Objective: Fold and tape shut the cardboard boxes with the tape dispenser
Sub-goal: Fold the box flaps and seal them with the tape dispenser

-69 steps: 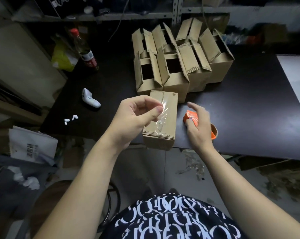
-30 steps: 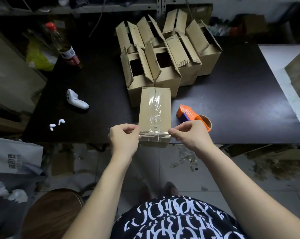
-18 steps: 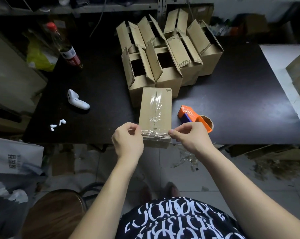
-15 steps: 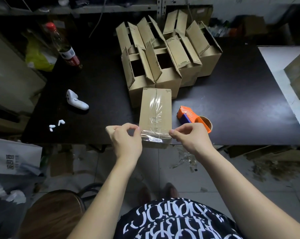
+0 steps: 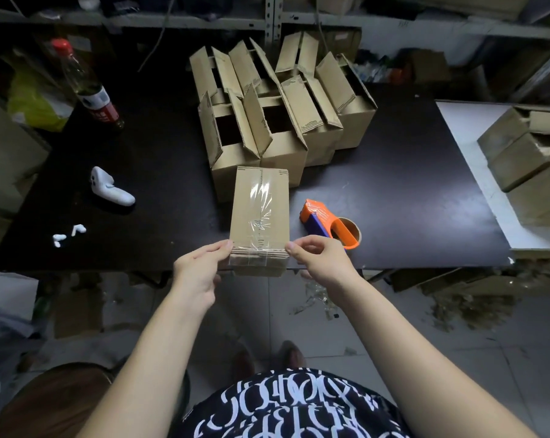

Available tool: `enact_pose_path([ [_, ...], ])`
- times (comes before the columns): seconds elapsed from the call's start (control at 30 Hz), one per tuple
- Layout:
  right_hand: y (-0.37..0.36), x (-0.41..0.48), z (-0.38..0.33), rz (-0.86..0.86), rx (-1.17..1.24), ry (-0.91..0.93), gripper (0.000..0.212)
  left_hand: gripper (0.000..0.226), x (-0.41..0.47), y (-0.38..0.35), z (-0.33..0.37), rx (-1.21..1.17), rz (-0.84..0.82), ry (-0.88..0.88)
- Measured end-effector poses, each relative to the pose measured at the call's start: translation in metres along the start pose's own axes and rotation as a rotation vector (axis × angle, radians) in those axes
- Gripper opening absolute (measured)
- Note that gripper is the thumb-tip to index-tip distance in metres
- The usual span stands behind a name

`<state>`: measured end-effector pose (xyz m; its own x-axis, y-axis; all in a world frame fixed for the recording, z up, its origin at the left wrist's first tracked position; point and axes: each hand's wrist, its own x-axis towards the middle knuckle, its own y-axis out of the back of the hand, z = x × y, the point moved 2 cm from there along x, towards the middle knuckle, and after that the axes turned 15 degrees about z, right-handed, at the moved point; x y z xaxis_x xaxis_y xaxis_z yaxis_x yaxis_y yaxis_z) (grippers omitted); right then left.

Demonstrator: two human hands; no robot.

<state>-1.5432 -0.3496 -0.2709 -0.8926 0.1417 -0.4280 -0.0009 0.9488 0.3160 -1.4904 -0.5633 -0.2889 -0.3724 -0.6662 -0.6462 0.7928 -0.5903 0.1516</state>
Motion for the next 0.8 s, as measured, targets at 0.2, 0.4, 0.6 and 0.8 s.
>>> enact_pose_path([
  [0.2, -0.006, 0.004, 0.019, -0.092, 0.304, -0.274, 0.027, 0.010, 0.006, -0.004, -0.009, -0.199, -0.138, 0.204],
  [0.4, -0.007, 0.003, 0.027, -0.137, 0.445, -0.355, 0.017, 0.004, 0.002, -0.007, -0.019, -0.100, -0.016, -0.012],
  [0.6, -0.005, 0.000, 0.034, -0.038, 0.300, -0.182, 0.015, 0.011, -0.011, -0.008, -0.016, 0.001, 0.092, -0.388],
  [0.8, 0.006, -0.008, 0.021, 0.203, 0.152, 0.244, 0.007, 0.016, -0.002, 0.000, -0.013, 0.148, 0.097, -0.687],
])
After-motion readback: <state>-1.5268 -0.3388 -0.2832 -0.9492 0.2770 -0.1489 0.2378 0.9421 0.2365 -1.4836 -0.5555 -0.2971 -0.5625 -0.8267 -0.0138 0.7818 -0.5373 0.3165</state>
